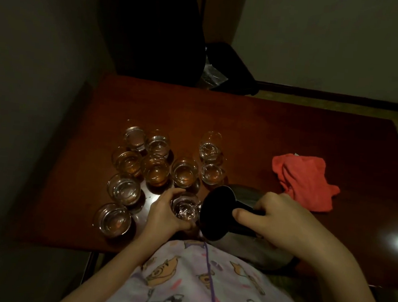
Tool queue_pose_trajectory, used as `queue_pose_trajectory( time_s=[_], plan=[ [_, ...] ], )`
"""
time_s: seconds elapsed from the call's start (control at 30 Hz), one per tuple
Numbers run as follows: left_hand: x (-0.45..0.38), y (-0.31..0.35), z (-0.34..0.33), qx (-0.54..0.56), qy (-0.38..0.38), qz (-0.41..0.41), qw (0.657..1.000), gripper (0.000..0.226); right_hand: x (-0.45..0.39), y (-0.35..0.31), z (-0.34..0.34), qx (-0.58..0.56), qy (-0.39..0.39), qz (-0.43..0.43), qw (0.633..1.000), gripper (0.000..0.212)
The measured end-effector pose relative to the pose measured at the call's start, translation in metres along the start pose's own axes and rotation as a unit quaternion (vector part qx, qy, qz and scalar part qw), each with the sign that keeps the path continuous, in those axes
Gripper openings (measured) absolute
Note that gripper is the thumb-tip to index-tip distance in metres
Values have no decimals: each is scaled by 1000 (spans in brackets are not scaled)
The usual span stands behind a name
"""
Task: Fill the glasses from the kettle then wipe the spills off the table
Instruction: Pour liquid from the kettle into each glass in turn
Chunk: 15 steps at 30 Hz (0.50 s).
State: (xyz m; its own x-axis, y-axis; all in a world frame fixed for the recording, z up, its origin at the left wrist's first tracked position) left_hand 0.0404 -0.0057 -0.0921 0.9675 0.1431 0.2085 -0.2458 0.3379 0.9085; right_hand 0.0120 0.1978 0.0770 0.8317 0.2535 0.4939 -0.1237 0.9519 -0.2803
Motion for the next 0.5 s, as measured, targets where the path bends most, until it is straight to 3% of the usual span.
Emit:
queue_pose_trajectory(
  time_s=[0.5],
  plan=[
    [0, 1, 0, -2, -3, 3, 1000, 78, 1, -4, 0, 3, -2, -7, 1000, 51]
  ],
)
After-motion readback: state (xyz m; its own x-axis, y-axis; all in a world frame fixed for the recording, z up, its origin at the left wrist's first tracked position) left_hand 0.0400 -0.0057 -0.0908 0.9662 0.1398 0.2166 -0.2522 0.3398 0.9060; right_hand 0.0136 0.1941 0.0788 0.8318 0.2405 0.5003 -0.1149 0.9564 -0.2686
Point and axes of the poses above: each hand's wrist, its own x-axis away from the middle knuckle, its own z-axis out of the back of the hand, y = z × x, the point moved 2 cm from there along -x, towards the middle knuckle, and after that the axes turned 6 degrees about x, right-handed, at the moved point
